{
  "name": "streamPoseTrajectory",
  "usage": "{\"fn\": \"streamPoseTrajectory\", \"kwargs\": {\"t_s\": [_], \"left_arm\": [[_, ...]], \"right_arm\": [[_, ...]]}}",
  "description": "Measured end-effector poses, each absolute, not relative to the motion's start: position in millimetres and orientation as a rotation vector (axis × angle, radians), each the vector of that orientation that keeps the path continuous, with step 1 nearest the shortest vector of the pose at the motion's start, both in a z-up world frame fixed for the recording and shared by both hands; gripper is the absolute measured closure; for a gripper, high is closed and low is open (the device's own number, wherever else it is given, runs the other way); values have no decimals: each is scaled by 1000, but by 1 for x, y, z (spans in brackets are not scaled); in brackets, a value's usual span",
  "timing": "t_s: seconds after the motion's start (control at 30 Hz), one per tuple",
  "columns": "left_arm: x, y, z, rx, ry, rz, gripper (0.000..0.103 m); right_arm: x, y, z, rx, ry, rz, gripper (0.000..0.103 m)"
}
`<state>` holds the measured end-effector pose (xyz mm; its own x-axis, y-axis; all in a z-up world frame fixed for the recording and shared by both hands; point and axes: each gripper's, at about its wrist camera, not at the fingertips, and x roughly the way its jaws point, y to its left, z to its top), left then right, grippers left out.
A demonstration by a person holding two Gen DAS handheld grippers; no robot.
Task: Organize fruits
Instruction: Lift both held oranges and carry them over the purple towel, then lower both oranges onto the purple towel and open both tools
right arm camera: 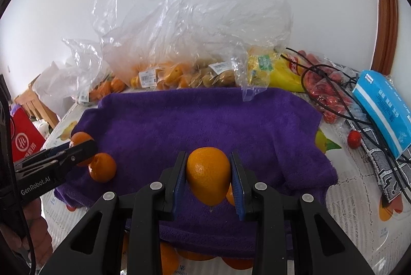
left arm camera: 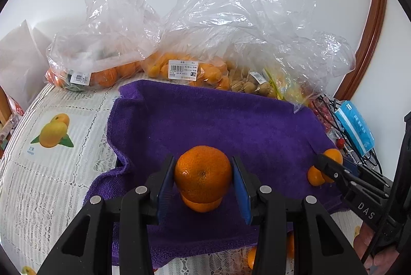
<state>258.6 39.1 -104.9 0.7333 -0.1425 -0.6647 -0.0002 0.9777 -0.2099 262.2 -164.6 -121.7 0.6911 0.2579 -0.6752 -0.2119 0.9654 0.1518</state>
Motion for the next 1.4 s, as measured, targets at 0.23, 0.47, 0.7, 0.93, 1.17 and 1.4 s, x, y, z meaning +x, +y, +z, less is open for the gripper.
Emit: {"fn": "streamPoseTrajectory", "kwargs": {"t_s": [0.23,0.47,0.7,0.93,1.17,1.4], "left_arm": [[259,41,-105,-217,750,-92,62],[260,42,-106,-236,769,-102,62],[261,44,-106,-242,776,-97,62],[260,38,-105,-280,801,-210,62],[259,27,-106,-247,792,-230,62],[258,24,-107,-220,780,-222,61]], "right_arm": [[263,-159,-130,45,794,280,71],[264,-154,-136,1,808,257,71],[265,-161,-136,25,809,257,71],[260,-166,-126,40,764,243,71],[259,-172,-122,60,755,231,71],[259,-170,-122,46,756,230,69]]}}
